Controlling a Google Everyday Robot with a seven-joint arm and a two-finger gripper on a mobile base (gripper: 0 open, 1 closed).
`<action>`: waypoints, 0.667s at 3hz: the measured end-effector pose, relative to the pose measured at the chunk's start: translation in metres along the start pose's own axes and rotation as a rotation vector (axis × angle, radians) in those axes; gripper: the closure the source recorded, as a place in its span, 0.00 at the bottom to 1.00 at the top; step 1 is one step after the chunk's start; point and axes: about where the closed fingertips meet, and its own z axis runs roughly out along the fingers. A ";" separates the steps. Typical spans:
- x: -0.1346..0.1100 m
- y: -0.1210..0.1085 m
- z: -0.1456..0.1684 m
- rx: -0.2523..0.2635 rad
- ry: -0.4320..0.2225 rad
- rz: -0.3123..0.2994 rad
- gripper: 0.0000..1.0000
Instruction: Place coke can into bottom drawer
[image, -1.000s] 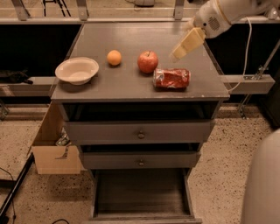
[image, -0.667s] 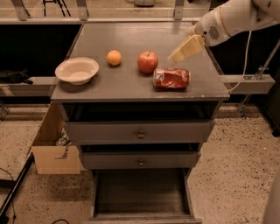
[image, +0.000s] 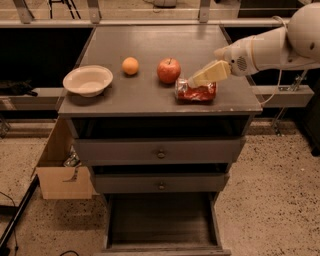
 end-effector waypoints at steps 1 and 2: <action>0.010 -0.004 0.013 0.013 -0.007 0.013 0.00; 0.000 -0.012 0.028 0.025 -0.002 -0.042 0.00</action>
Offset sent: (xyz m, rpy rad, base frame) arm 0.0363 0.0158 0.0036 -0.0629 -0.0829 0.0130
